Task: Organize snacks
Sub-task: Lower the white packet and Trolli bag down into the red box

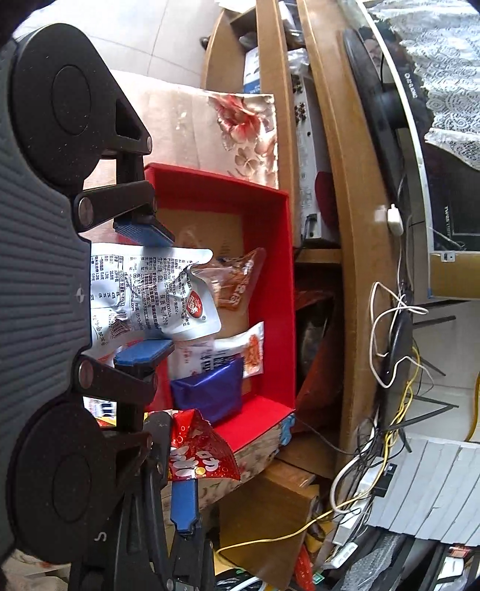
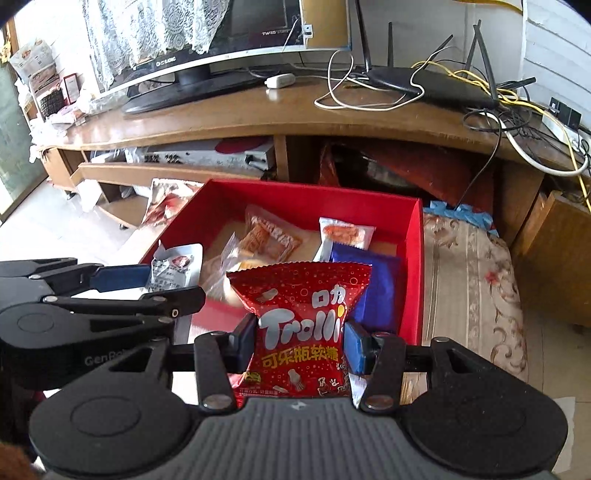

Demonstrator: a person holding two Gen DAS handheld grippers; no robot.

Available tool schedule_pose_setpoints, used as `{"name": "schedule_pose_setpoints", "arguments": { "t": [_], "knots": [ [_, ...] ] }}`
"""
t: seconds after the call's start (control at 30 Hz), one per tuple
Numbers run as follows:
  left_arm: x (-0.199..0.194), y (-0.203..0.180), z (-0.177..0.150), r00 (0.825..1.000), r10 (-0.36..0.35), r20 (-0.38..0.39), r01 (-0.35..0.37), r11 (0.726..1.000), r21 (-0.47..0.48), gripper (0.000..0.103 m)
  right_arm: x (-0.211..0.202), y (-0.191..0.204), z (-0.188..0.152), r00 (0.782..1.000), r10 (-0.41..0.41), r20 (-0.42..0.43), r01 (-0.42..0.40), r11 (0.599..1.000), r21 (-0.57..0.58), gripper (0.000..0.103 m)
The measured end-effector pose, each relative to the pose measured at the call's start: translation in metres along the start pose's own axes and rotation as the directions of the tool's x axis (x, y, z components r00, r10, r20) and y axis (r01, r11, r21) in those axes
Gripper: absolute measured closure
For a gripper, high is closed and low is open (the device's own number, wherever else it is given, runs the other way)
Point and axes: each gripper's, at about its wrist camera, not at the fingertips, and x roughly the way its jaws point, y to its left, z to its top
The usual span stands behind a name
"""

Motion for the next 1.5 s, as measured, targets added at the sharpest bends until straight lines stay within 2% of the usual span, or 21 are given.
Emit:
{"name": "schedule_pose_setpoints", "arguments": {
  "t": [0.53,1.5],
  "knots": [
    [0.038,0.005,0.030,0.999,0.041,0.002,-0.041,0.999,-0.005,0.043,0.037,-0.010,0.032,0.999,-0.034,0.005,0.034,0.999,0.005,0.055],
    [0.083,0.021,0.034,0.993,0.095,-0.066,-0.097,0.995,-0.031,0.043,0.089,-0.008,0.042,0.998,-0.044,-0.039,0.043,0.999,-0.024,0.055]
  ]
}}
